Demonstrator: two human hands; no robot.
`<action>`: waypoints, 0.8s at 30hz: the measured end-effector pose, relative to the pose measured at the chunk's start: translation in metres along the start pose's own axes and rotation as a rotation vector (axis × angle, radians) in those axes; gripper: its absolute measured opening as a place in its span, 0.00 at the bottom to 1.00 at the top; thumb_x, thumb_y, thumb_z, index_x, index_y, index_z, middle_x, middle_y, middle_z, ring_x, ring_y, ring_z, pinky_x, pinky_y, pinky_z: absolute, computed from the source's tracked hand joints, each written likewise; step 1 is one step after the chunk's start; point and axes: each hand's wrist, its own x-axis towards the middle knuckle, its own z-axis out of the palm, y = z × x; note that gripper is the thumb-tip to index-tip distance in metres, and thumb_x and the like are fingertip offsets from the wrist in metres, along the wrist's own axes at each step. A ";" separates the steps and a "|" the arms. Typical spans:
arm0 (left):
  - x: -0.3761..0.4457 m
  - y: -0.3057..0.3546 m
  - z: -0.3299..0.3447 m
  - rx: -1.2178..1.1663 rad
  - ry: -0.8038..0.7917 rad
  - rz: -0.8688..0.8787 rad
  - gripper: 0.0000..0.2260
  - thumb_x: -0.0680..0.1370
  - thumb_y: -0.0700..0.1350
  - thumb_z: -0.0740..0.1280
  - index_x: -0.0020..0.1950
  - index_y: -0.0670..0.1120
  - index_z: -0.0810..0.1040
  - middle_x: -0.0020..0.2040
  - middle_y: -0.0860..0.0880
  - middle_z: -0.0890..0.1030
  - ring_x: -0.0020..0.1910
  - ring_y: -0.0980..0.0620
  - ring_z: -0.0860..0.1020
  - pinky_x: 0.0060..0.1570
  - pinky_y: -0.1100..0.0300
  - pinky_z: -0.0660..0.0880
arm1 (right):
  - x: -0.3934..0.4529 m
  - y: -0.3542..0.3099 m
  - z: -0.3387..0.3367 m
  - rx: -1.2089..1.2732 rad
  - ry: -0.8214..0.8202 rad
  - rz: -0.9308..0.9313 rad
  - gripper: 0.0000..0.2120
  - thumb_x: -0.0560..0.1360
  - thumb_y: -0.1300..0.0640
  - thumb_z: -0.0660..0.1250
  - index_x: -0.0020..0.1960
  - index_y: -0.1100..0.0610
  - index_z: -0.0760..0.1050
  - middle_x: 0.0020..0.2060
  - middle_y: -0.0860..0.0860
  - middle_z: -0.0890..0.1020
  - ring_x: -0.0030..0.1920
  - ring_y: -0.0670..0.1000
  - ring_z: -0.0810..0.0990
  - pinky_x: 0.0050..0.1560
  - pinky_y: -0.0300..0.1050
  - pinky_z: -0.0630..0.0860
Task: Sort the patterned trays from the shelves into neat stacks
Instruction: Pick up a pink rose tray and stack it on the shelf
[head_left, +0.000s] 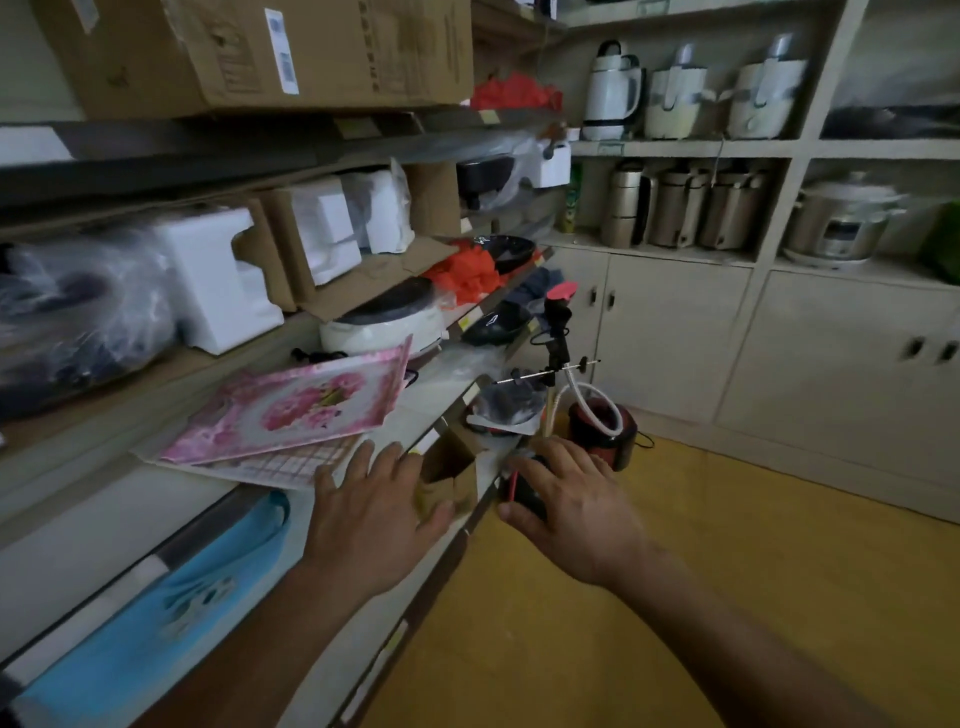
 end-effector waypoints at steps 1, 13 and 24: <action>0.010 0.008 0.000 -0.007 0.004 -0.026 0.37 0.69 0.69 0.38 0.72 0.55 0.62 0.75 0.53 0.62 0.74 0.48 0.56 0.68 0.40 0.57 | 0.009 0.013 -0.001 0.012 0.001 -0.019 0.29 0.76 0.30 0.45 0.71 0.43 0.62 0.71 0.49 0.66 0.73 0.52 0.61 0.67 0.56 0.66; 0.103 0.041 0.029 0.011 0.061 -0.176 0.23 0.72 0.63 0.55 0.54 0.49 0.78 0.56 0.48 0.80 0.58 0.42 0.76 0.52 0.34 0.72 | 0.107 0.103 0.027 0.070 -0.033 -0.214 0.27 0.78 0.34 0.52 0.72 0.45 0.64 0.71 0.50 0.66 0.72 0.54 0.61 0.69 0.57 0.65; 0.220 0.013 0.067 0.038 -0.039 -0.396 0.38 0.70 0.67 0.37 0.72 0.51 0.63 0.73 0.50 0.65 0.73 0.46 0.58 0.66 0.39 0.58 | 0.256 0.133 0.078 0.093 -0.064 -0.412 0.28 0.77 0.35 0.52 0.70 0.49 0.68 0.67 0.52 0.72 0.69 0.55 0.68 0.63 0.58 0.71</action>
